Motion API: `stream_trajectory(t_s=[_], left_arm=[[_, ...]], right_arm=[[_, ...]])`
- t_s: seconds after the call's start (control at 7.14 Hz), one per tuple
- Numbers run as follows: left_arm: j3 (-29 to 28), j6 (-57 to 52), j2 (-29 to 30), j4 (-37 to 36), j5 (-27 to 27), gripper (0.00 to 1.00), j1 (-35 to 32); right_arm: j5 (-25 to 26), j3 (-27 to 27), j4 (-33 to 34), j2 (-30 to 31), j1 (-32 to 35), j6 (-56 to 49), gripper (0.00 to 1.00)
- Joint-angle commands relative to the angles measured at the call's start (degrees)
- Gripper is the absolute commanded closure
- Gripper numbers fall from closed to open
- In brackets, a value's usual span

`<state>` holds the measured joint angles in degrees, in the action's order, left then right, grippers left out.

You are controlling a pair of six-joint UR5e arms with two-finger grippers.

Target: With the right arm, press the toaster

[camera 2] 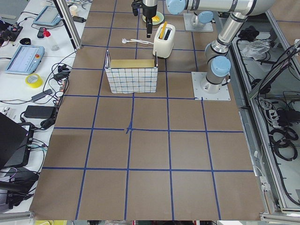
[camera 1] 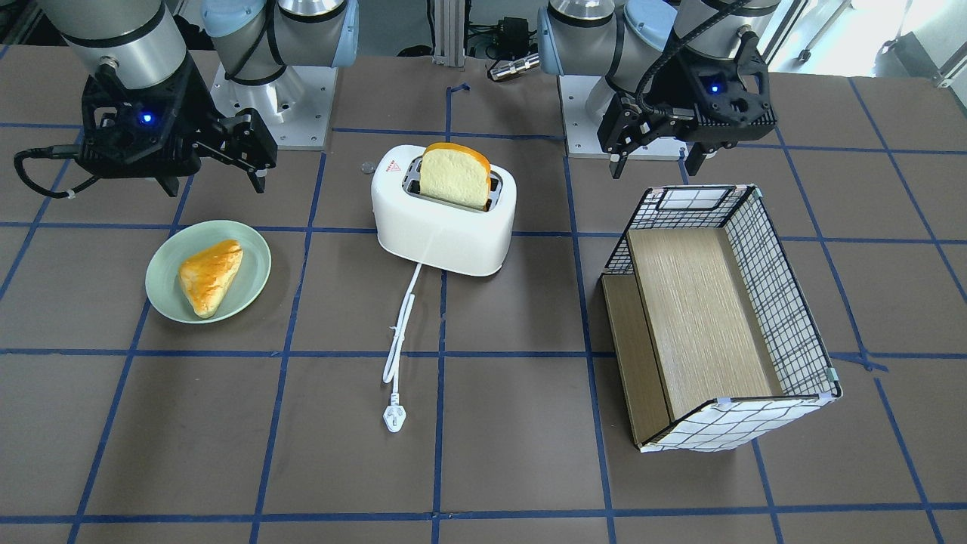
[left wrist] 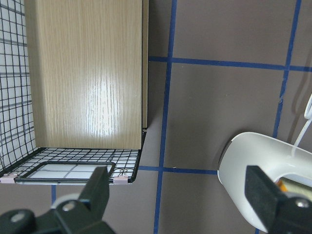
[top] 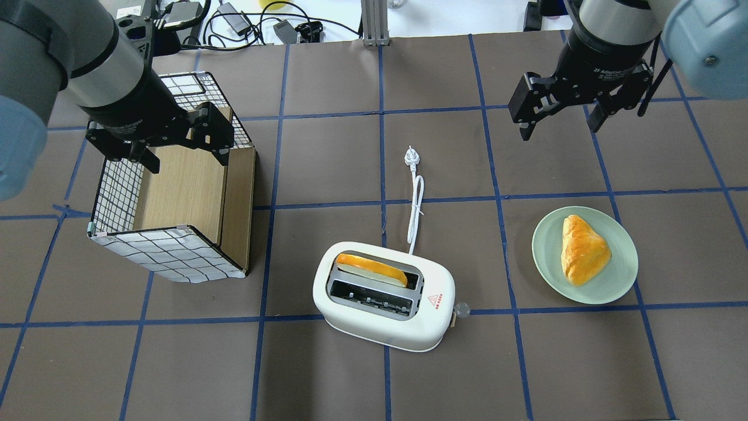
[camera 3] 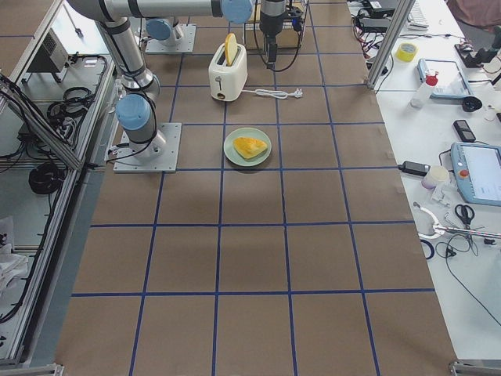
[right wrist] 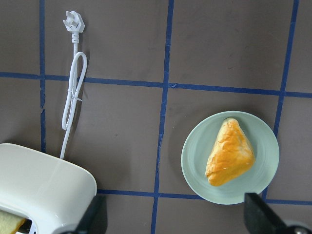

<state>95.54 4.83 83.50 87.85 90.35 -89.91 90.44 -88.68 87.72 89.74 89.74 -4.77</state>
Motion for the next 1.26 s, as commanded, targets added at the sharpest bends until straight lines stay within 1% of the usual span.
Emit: stream_trajectory(t_s=[0.0, 0.14, 0.28, 0.42, 0.56, 0.7, 0.98, 1.12], left_arm=[[0.00, 0.00, 0.00, 0.04, 0.00, 0.00, 0.00], [0.00, 0.00, 0.00, 0.04, 0.00, 0.00, 0.00], [0.00, 0.00, 0.00, 0.04, 0.00, 0.00, 0.00], [0.00, 0.00, 0.00, 0.04, 0.00, 0.00, 0.00], [0.00, 0.00, 0.00, 0.04, 0.00, 0.00, 0.00], [0.00, 0.00, 0.00, 0.04, 0.00, 0.00, 0.00], [0.00, 0.00, 0.00, 0.04, 0.00, 0.00, 0.00], [0.00, 0.00, 0.00, 0.04, 0.00, 0.00, 0.00]], right_arm=[[0.00, 0.00, -0.09, 0.00, 0.09, 0.02, 0.00], [-0.61, -0.09, -0.52, 0.00, 0.09, 0.54, 0.02], [-1.05, -0.26, -6.01, 0.35, 0.26, 0.98, 0.29], [-2.45, -0.09, -11.37, 0.44, 0.18, 1.60, 0.67], [-4.98, -0.52, -12.99, 0.70, 0.26, 7.00, 1.00], [-9.53, -0.87, -13.01, 0.96, 0.26, 11.49, 1.00], [-10.11, -3.93, -12.92, 3.94, 0.70, 14.78, 1.00], [-10.11, -7.00, -11.70, 6.39, 0.70, 14.70, 1.00]])
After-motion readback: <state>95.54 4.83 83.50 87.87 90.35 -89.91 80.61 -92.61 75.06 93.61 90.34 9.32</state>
